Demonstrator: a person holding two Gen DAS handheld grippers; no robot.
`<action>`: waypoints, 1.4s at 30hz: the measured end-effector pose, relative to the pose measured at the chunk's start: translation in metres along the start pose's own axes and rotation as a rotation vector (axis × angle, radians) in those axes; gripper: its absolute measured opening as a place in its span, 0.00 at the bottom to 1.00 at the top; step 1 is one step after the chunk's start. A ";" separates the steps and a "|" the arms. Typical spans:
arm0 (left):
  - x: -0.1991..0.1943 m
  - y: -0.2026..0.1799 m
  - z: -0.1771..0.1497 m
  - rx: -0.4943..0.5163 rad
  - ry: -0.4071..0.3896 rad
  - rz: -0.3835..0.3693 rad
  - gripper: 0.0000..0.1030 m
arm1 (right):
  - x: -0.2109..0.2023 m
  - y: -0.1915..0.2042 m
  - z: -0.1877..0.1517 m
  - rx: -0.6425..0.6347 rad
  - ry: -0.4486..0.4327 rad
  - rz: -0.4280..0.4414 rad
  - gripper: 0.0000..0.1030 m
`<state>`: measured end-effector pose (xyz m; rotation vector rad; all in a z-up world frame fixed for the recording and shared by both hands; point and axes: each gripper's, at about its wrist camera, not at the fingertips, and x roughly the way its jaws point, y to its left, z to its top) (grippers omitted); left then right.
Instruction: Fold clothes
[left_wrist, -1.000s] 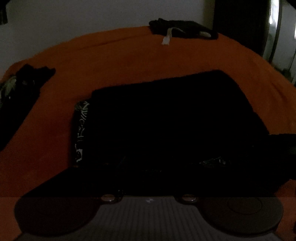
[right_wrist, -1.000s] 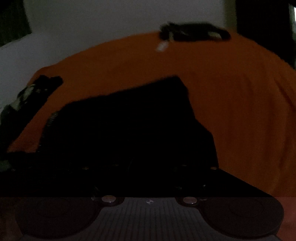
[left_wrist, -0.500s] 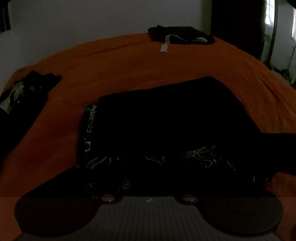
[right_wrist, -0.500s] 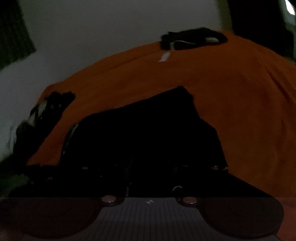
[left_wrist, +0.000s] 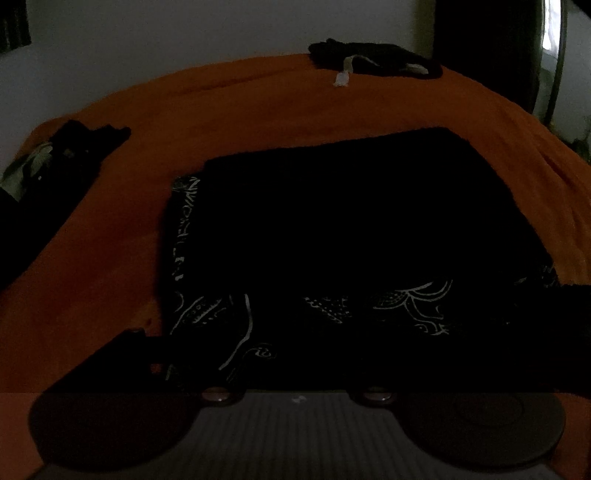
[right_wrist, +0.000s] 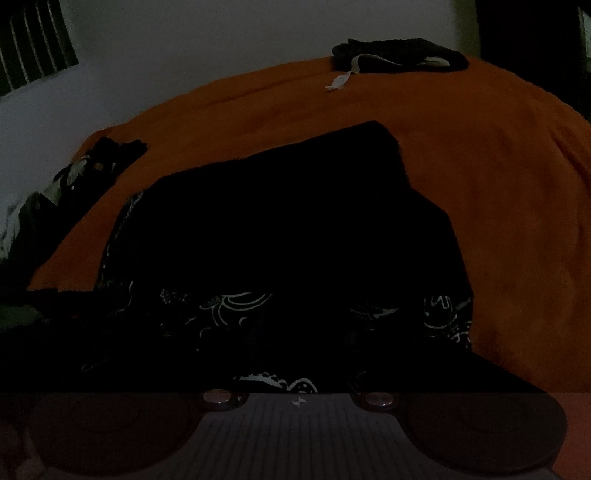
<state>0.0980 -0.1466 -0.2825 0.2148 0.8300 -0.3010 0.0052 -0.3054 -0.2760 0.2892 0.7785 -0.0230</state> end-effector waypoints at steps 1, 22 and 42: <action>-0.002 0.001 0.000 -0.011 -0.003 -0.001 0.69 | 0.000 -0.001 0.000 0.008 0.000 0.003 0.37; 0.001 0.016 -0.001 -0.130 0.032 0.000 1.00 | -0.004 -0.004 0.009 0.029 0.099 -0.023 0.88; 0.007 0.019 0.045 -0.151 -0.097 -0.048 0.70 | 0.013 0.007 0.044 -0.013 -0.152 -0.022 0.00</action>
